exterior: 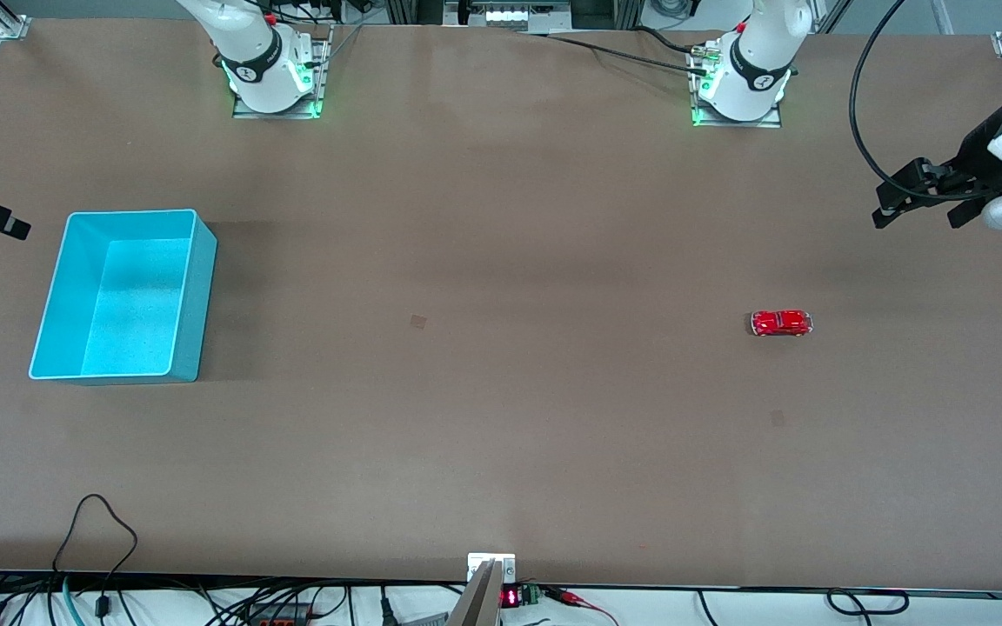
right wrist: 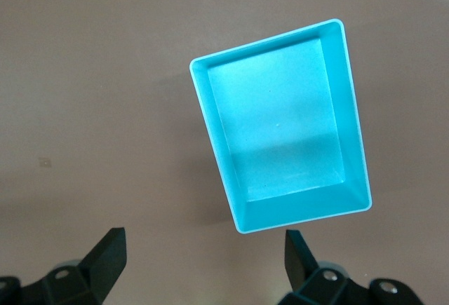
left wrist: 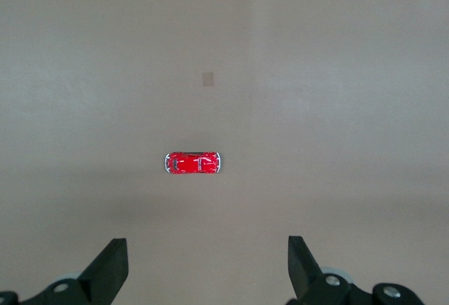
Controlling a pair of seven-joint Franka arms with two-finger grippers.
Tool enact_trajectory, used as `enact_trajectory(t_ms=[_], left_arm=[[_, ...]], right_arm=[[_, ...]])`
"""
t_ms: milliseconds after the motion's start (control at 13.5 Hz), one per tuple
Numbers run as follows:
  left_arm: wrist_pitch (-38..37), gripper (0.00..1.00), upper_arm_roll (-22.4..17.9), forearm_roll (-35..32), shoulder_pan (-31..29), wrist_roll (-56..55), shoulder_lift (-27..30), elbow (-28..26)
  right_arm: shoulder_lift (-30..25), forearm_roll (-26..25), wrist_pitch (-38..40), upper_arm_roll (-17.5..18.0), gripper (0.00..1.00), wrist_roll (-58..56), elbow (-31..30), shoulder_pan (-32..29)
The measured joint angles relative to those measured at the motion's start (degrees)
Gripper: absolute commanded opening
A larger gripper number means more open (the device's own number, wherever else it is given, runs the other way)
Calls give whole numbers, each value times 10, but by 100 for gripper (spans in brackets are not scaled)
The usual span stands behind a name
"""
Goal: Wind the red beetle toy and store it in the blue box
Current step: 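Move the left gripper over the red beetle toy car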
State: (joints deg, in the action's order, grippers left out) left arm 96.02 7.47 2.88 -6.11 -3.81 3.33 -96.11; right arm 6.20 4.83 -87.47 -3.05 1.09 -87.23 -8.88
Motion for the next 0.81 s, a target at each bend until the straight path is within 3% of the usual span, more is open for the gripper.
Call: enact_trajectory(t_ms=[815], left_arm=[[-23,100,6,0,6,-1,-10,-1]], right_arm=[[-7,-3,18,8,100,13,0,27]])
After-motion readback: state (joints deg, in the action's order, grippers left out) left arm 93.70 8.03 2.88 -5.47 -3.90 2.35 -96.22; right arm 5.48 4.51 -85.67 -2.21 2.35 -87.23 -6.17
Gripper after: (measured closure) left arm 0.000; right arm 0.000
